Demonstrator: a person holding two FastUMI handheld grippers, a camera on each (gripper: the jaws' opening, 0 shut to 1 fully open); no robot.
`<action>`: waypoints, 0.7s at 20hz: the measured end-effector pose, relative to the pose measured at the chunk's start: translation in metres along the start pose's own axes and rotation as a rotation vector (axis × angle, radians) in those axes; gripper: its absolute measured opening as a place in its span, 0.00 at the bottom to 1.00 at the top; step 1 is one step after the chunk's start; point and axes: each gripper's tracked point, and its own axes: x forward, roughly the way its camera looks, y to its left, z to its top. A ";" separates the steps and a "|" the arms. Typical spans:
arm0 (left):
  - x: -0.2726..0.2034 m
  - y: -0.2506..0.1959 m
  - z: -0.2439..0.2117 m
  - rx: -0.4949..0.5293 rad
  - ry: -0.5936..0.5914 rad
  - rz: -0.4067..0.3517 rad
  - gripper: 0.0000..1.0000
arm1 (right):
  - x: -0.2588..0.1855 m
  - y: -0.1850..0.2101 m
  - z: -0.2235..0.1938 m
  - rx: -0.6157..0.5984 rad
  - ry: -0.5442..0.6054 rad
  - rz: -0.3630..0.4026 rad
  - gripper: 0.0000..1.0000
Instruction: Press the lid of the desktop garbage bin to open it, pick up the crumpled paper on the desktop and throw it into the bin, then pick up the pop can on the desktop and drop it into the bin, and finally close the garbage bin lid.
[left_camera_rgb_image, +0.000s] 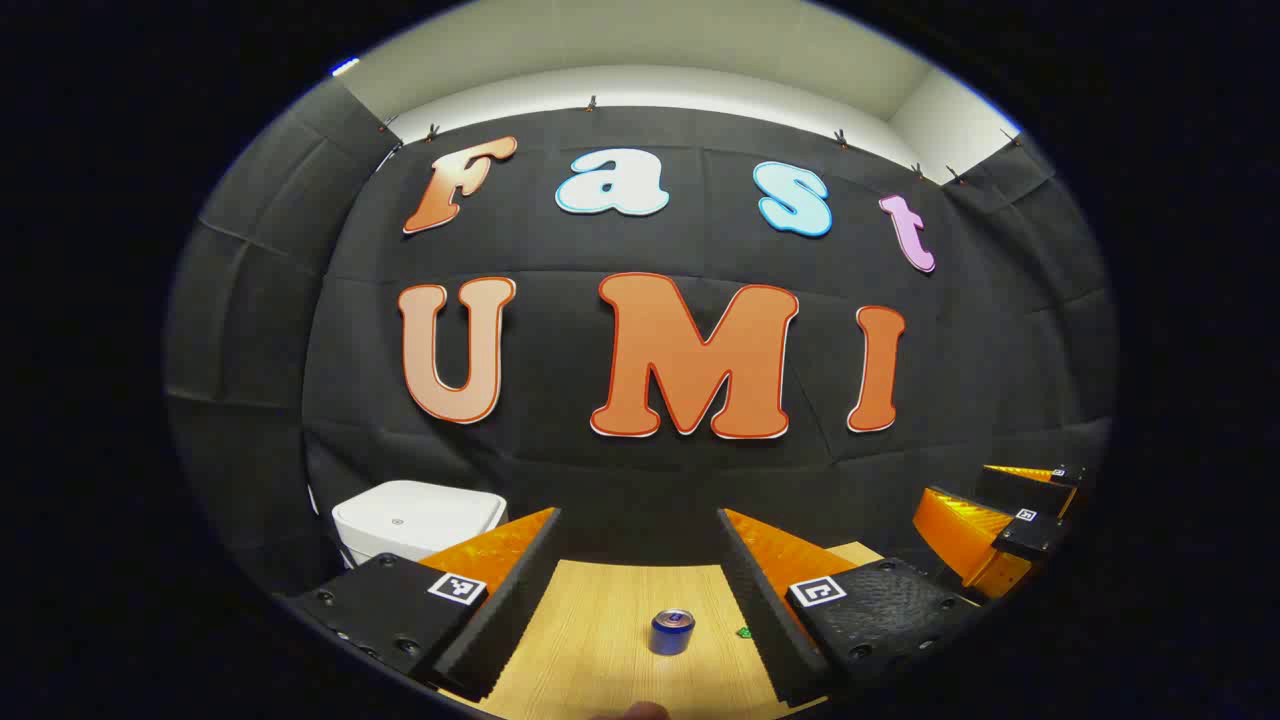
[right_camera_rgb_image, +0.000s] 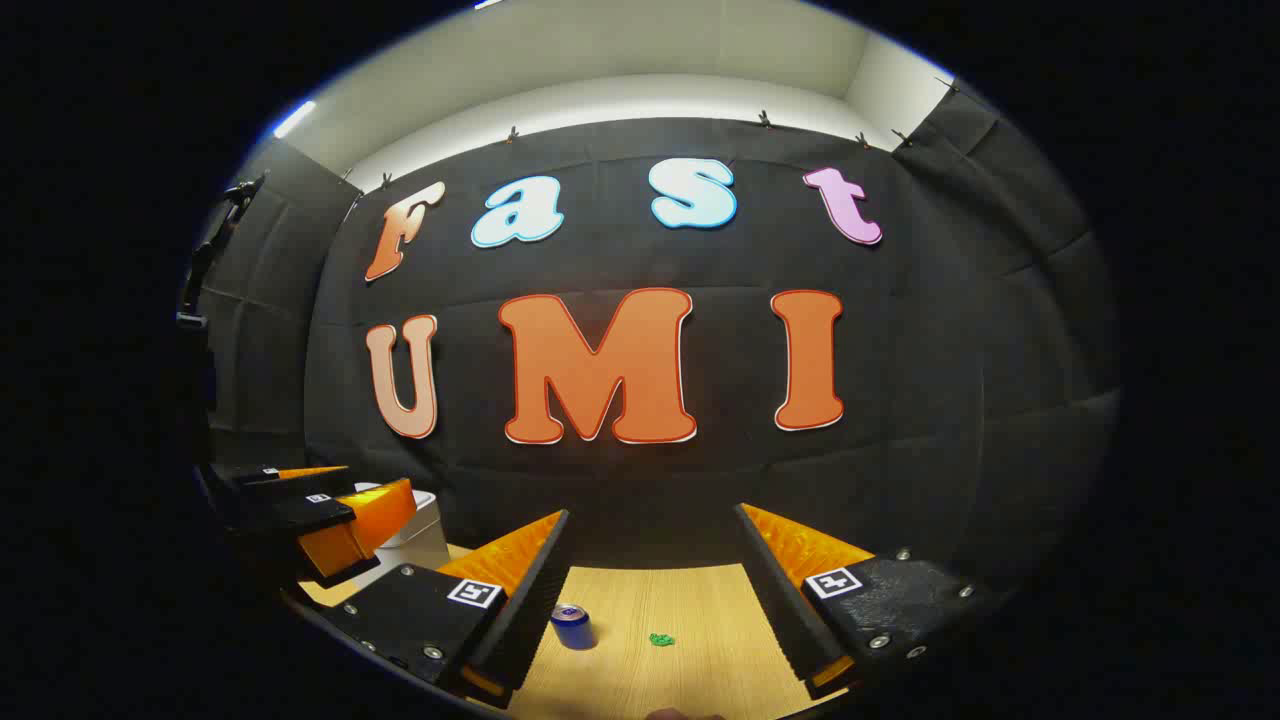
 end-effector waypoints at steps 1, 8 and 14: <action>0.001 0.003 0.001 -0.002 -0.001 0.004 0.94 | 0.001 0.001 -0.004 -0.010 0.008 0.005 0.94; 0.003 0.024 -0.002 -0.004 -0.007 0.046 0.94 | 0.007 0.005 -0.009 0.016 0.032 0.009 0.94; 0.004 0.018 -0.011 0.000 0.022 0.037 0.94 | 0.005 0.003 -0.005 -0.005 0.018 0.003 0.94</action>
